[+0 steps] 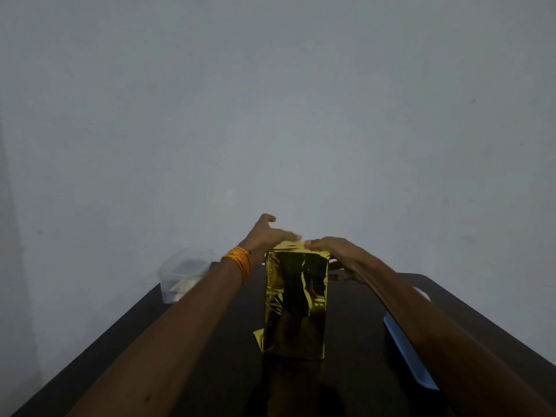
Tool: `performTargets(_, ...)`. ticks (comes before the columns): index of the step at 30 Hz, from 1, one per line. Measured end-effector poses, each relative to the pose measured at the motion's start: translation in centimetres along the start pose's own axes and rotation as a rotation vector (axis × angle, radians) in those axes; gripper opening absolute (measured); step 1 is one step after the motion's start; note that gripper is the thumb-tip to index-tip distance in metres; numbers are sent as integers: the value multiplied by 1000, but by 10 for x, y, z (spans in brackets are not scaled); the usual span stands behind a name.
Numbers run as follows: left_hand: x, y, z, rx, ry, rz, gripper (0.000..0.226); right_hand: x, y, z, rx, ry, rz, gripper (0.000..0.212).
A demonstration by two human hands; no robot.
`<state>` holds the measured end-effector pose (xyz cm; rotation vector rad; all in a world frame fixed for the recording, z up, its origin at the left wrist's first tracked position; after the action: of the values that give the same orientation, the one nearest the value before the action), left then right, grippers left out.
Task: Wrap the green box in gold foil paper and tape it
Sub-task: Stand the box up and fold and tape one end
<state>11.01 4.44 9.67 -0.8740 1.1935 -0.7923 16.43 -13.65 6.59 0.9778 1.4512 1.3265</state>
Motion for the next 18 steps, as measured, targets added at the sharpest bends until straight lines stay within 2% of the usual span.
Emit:
performTargets(3, 7, 6, 8, -60, 88, -221, 65, 1, 0, 1, 0, -1, 4, 46)
performTargets(7, 7, 16, 17, -111, 77, -344, 48, 1, 0, 0, -12, 13, 4, 46)
performTargets(10, 7, 18, 16, -44, 61, -266, 38, 2, 0, -1, -14, 17, 21, 44)
performTargets(12, 7, 17, 17, -24, 55, -236, 42, 3, -1, -2, -11, 6, 23, 45)
performTargets(15, 9, 15, 18, -67, 47, -287, 43, 3, -1, -3, -15, 1, 32, 45)
performTargets(18, 9, 24, 13, -9, 11, -390, 33, 1, -4, -5, -31, 2, 69, 43)
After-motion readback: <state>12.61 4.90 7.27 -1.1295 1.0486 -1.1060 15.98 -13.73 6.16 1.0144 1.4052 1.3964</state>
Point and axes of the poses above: each hand's wrist, its own z-axis towards the middle knuckle, its own x-axis out of the palm, y = z × x, the point moved 4 cm from there along z, towards the middle knuckle, and after that the axes turned 14 degrees about z, right-handed, at the moved point
